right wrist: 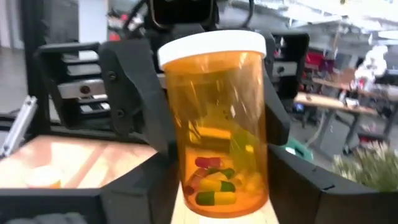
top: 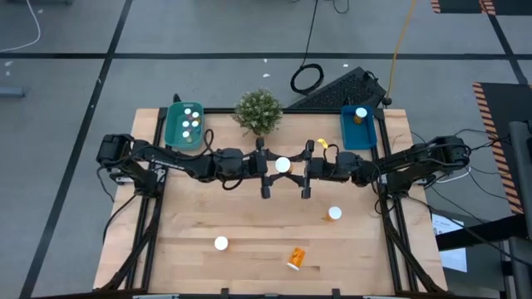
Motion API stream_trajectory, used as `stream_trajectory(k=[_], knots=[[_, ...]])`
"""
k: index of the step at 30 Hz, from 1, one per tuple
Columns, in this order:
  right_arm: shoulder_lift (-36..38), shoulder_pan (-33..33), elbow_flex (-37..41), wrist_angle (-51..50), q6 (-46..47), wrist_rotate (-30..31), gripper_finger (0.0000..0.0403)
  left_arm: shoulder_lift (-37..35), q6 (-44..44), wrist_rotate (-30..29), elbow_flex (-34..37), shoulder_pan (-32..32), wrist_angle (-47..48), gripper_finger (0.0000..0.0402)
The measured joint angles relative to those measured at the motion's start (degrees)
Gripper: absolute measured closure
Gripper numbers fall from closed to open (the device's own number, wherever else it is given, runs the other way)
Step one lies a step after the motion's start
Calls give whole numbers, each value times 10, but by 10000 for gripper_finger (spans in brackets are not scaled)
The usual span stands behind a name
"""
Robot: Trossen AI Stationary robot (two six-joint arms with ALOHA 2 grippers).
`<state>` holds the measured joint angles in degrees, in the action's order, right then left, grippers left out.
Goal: Pick and place medicine bottles into bin by pill shape (circle, oval)
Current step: Put the big orange pill bottle into the blue bin
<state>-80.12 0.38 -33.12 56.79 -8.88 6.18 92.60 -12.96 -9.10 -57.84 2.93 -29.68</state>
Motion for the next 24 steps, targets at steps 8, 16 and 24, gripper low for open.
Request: stream_trajectory(k=[8,16,24], knots=[[1,-1,-1,-118,56,56,111,2,-5,-42,1,-16,91,202],[48,-8,-82,-443,142,45,106,2,14,-66,2,-52,209,202],[49,-22,-154,-499,92,45,120,2,29,-57,2,-68,278,202]])
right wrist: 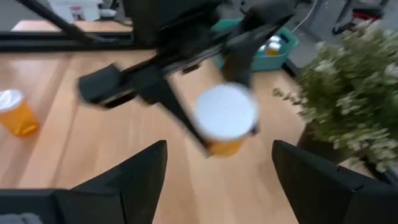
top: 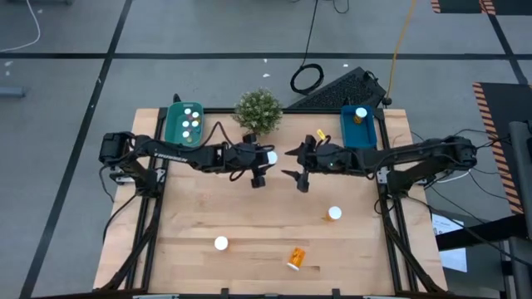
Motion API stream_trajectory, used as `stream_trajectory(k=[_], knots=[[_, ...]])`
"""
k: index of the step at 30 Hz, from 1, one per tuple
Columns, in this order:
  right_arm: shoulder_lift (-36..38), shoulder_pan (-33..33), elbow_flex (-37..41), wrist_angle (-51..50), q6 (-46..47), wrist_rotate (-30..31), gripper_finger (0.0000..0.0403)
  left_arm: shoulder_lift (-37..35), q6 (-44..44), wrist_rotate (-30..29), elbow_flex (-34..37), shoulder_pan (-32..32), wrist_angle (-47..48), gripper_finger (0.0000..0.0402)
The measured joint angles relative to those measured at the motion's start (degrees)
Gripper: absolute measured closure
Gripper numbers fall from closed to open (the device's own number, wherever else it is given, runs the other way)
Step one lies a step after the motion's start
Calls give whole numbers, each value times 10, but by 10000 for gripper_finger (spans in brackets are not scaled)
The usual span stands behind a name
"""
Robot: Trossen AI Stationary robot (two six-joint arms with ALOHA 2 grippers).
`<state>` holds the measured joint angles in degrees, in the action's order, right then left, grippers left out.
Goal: Pick and place medicine bottles into bin by pill shape (circle, oval)
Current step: Put the big orange pill bottle into the blue bin
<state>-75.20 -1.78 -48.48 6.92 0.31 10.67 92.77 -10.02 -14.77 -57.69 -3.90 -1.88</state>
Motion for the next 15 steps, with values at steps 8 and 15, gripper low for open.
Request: stream_trajectory(k=[8,15], knots=[[-53,-13,-38,-1,-16,-30,73,0,-2,47,0,0,4,202],[-126,-13,-96,-14,-17,-30,56,0,-2,48,0,1,10,202]])
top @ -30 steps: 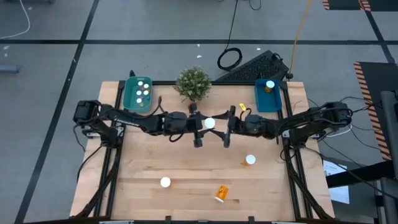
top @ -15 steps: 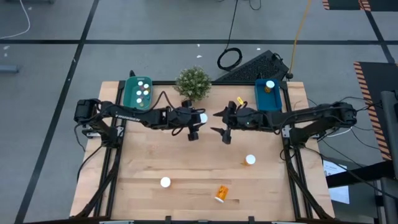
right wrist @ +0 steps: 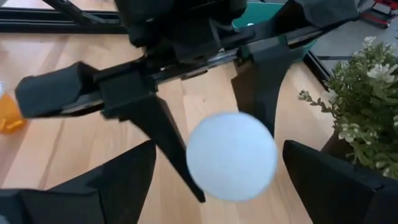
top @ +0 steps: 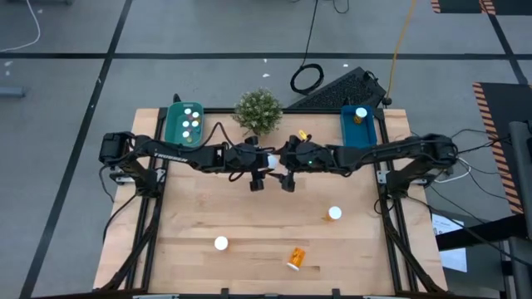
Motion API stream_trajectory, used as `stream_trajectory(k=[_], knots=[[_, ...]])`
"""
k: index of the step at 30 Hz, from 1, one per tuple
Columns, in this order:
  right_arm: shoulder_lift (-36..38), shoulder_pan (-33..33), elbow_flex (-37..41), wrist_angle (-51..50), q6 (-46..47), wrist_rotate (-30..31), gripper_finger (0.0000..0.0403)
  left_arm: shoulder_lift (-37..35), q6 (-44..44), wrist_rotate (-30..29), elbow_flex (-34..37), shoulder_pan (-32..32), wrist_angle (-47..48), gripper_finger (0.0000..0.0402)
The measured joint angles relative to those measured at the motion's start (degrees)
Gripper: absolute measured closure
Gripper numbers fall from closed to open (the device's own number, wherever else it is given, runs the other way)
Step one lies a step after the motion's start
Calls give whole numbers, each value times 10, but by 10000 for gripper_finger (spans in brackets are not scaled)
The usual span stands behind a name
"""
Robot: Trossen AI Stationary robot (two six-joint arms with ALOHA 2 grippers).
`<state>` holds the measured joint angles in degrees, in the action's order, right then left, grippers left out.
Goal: Pick and place medicine bottles into bin by pill shape (circle, oval)
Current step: Put the big orange pill bottle into the blue bin
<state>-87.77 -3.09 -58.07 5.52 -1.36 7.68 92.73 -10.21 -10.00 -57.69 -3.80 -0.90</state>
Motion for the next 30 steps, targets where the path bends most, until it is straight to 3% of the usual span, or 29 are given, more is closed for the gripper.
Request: stream_trajectory(k=[14,25,30], knots=[[-2,-2,-7,-7,-9,-3,112,-1,3,0,0,2,12,202],[-1,-2,-7,-7,-11,-4,124,-1,2,0,0,3,-3,202],[-1,-2,-6,-8,-11,-5,158,-1,2,0,0,3,-3,202]])
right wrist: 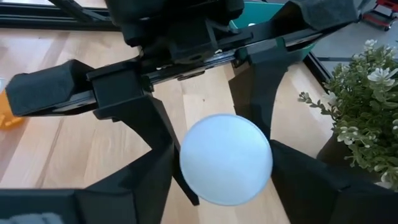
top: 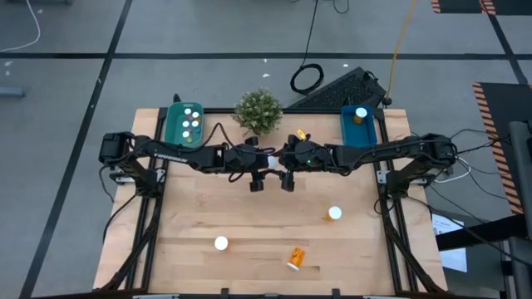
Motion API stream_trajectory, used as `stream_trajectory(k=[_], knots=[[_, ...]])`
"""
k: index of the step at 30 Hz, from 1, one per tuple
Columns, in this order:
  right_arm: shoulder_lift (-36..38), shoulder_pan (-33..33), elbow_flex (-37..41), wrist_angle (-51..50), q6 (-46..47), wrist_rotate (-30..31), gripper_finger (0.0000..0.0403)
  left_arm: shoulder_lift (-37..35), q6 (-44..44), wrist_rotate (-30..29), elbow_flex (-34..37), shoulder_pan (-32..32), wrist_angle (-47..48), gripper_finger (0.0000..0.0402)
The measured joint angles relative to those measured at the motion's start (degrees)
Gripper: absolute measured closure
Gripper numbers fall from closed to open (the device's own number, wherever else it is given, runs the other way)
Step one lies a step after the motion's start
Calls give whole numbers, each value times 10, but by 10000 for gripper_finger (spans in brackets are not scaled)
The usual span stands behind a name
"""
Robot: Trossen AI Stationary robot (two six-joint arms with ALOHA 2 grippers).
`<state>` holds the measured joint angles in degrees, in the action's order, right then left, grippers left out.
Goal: Pick and place medicine bottles into bin by pill shape (circle, oval)
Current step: Put the big orange pill bottle into the blue bin
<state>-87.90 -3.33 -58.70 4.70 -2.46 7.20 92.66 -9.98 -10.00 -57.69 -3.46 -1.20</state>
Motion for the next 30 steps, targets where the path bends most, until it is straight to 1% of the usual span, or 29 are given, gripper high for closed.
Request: stream_trajectory(k=[3,6,9,14,17,24,27,30], knots=[[0,0,0,-2,0,0,183,0,0,0,0,0,0,202],[0,0,0,-2,0,0,198,0,0,0,0,0,0,202],[0,0,0,-2,0,0,200,0,0,0,0,0,1,202],[0,0,0,-2,-2,0,189,0,2,-5,0,4,1,199],[0,0,0,-8,-12,-1,191,0,8,-21,0,13,3,178],[8,-1,1,-56,-14,0,193,0,37,-49,-1,20,40,103],[15,-4,1,-78,-15,0,193,0,48,-50,-1,17,60,86],[33,-15,1,-115,-17,1,193,0,79,-50,-1,14,76,81]])
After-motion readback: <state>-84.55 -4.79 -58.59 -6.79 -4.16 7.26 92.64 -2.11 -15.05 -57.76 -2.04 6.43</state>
